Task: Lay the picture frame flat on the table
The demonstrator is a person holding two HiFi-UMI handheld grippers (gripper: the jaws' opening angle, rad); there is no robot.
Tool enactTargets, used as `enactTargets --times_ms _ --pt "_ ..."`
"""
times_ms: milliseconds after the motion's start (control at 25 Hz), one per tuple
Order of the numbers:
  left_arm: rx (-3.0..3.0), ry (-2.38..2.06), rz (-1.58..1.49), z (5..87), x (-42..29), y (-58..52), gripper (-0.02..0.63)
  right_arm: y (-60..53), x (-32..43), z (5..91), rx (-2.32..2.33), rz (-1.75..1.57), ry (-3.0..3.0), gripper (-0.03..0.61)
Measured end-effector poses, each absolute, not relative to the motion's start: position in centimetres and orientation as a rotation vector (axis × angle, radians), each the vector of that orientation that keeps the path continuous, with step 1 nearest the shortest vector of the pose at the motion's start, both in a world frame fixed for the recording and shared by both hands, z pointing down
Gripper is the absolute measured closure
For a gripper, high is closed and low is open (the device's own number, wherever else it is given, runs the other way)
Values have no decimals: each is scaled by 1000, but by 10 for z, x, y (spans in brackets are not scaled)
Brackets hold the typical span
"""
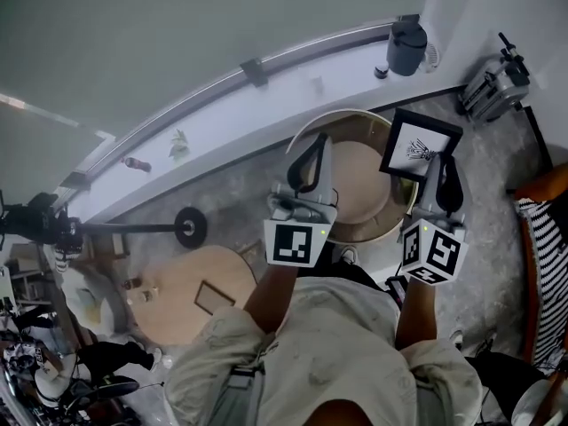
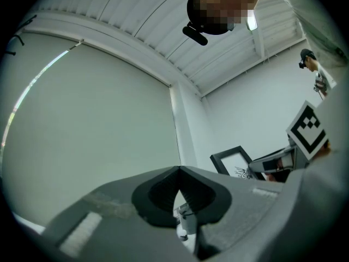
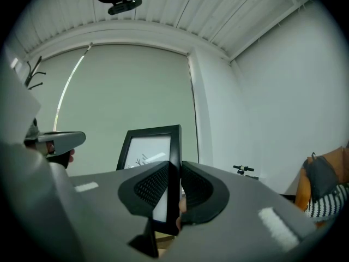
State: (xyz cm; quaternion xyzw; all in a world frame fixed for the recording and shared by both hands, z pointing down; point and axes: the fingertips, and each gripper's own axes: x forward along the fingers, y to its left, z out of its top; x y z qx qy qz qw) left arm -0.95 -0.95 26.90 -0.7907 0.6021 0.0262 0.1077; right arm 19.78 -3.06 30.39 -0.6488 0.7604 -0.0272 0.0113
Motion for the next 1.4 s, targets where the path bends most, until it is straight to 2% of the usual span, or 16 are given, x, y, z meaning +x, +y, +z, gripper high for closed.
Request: enactTargets --times_ms 1400 --pt "-2487 1649 168 282 -112 -140 611 -134 86 305 -2217 -39 2325 506"
